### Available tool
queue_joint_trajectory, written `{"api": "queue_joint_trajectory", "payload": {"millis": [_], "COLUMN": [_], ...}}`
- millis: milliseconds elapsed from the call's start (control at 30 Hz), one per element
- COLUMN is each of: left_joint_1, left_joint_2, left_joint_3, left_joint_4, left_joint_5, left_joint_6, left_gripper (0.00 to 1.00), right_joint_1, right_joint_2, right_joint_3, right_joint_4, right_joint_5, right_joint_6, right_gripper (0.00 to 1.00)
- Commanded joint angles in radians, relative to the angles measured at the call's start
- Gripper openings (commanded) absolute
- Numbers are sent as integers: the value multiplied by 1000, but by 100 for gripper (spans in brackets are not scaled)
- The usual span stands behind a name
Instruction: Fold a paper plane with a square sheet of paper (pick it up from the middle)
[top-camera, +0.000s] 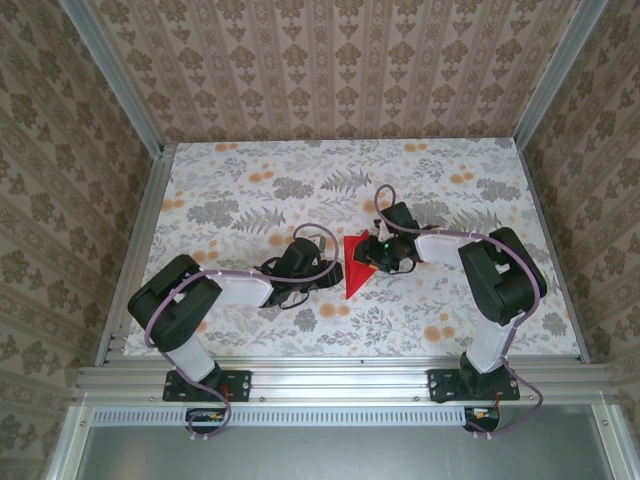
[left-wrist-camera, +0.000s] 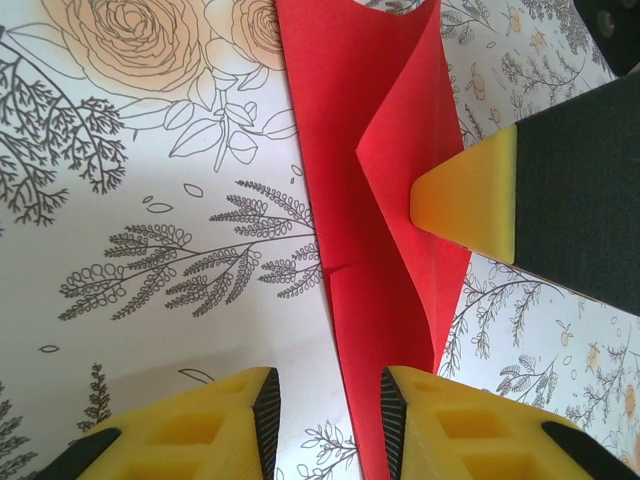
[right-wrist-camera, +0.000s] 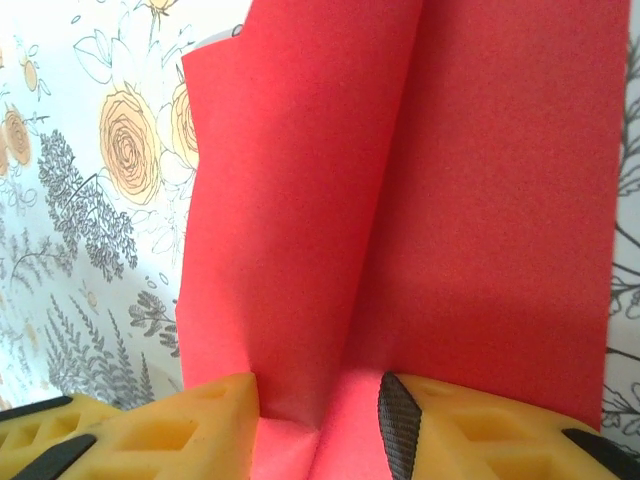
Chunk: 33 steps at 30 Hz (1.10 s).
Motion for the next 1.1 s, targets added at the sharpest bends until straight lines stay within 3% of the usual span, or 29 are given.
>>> {"api": "queue_joint_trajectory", "payload": {"millis": [0, 500, 1067], "left_joint_1": [5, 4, -6], "left_joint_2": [-29, -38, 39], "left_joint_3": [-13, -21, -7], "left_joint_4": [1, 26, 185], "left_joint_5": [-18, -16, 122], "left_joint_6": [-23, -56, -89], "left_gripper": [35, 30, 27], "right_joint_1": [16, 62, 76], "right_joint_2": [101, 170, 238], "right_joint_3": [-32, 35, 66], "right_joint_4": [-193, -326, -367], "right_joint_5": [213, 364, 387], "right_joint_6": [-8, 54, 52], "right_gripper": [43, 46, 47]}}
